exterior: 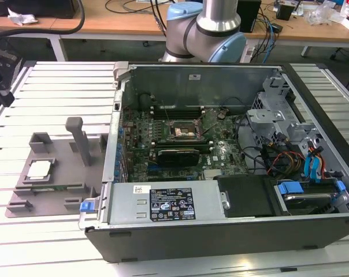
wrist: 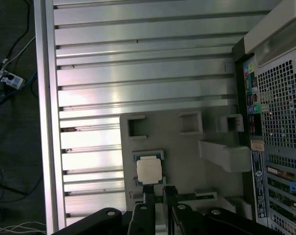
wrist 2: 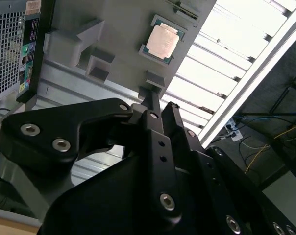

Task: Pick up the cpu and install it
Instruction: 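Pick up the cpu and move it towards the insertion slot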

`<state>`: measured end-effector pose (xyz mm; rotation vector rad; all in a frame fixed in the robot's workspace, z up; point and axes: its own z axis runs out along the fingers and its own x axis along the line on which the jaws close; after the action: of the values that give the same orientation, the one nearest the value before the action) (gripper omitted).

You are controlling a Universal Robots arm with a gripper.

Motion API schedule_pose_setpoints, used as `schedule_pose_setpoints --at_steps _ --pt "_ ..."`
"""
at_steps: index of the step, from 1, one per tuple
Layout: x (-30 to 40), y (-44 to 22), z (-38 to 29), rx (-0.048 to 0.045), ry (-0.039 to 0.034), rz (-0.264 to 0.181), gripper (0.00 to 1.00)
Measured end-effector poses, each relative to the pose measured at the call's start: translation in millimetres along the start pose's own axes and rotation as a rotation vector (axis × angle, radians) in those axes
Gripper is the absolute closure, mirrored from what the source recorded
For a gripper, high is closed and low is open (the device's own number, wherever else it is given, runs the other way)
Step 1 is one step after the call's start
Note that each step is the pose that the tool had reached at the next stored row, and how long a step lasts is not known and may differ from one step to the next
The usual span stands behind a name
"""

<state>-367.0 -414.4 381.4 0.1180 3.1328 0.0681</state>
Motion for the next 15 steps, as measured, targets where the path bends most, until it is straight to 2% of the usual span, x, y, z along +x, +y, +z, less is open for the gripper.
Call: schedule_pose_setpoints --at_steps 1,3,5,6,8,11,15 --pt "0.0 0.0 0.0 0.0000 0.0000 0.000 0.77" --pt "-0.1 0.0 0.1 0.0000 0.0000 0.000 0.52" --pt "-0.1 0.0 0.1 0.0000 0.0000 0.000 0.40" --pt "-0.1 0.0 0.1 0.0000 0.0000 0.000 0.40" --pt "-0.2 0.0 0.2 0.0000 0.0000 0.000 0.27" --pt "-0.2 0.0 1.3 0.0002 0.0001 0.000 0.27" --pt "-0.1 -0.4 9.5 0.0000 0.0001 0.000 0.27"
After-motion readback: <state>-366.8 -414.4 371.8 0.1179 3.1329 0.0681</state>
